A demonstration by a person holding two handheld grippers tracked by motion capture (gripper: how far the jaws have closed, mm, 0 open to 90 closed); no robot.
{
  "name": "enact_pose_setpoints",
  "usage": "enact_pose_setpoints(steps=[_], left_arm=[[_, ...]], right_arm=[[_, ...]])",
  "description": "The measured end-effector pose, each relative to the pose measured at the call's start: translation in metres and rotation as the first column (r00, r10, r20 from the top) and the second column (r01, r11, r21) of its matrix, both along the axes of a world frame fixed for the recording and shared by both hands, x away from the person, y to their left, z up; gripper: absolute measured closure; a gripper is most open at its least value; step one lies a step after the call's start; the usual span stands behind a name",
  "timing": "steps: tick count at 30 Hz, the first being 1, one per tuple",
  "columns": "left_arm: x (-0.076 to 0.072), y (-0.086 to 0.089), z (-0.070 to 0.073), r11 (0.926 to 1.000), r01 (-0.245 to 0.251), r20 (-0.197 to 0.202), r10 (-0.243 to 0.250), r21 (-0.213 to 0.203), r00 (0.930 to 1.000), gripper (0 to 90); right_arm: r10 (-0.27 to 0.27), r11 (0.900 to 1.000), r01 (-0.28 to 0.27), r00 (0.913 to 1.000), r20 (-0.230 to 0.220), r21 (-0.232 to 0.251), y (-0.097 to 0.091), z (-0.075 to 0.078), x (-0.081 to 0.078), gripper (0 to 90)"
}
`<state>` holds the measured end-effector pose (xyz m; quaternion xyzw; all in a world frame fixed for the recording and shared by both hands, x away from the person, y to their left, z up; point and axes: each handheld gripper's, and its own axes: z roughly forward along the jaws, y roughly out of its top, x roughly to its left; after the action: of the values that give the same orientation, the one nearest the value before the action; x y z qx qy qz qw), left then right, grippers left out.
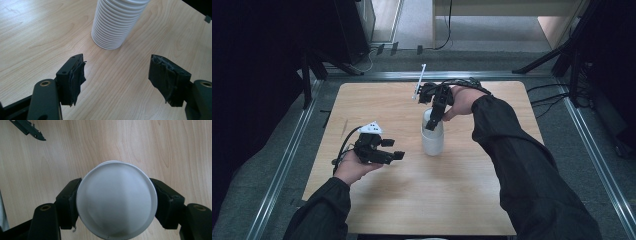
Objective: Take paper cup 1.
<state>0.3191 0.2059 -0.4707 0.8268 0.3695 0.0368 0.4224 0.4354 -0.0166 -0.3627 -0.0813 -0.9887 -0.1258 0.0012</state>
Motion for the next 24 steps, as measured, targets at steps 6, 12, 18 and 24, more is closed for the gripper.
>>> enact_pose_setpoints(steps=[6, 12, 18, 24], left_arm=[[0.000, 0.001, 0.000, 1.0000, 0.000, -0.001, 0.000, 0.003, 1.0000, 28.9], [0.000, 0.000, 0.000, 1.0000, -0.001, -0.002, 0.001, 0.002, 1.0000, 28.8], [0.000, 0.001, 0.000, 1.0000, 0.000, -0.002, 0.000, 0.003, 1.0000, 28.9], [0.000, 0.001, 0.000, 1.0000, -0.001, -0.001, 0.001, 0.002, 1.0000, 28.9]], right_arm=[[-0.007, 1.0000, 0.007, 1.0000, -0.005, 0.002, -0.001, 0.003, -0.001, 32.3], [0.002, 0.9999, -0.002, 1.0000, 0.006, -0.016, 0.001, 0.008, -0.001, 33.0], [0.008, 0.9997, -0.008, 0.9999, 0.010, -0.023, 0.004, 0.014, -0.001, 33.1], [0.008, 0.9998, -0.008, 0.9999, 0.012, -0.016, 0.004, 0.018, -0.002, 33.1]])
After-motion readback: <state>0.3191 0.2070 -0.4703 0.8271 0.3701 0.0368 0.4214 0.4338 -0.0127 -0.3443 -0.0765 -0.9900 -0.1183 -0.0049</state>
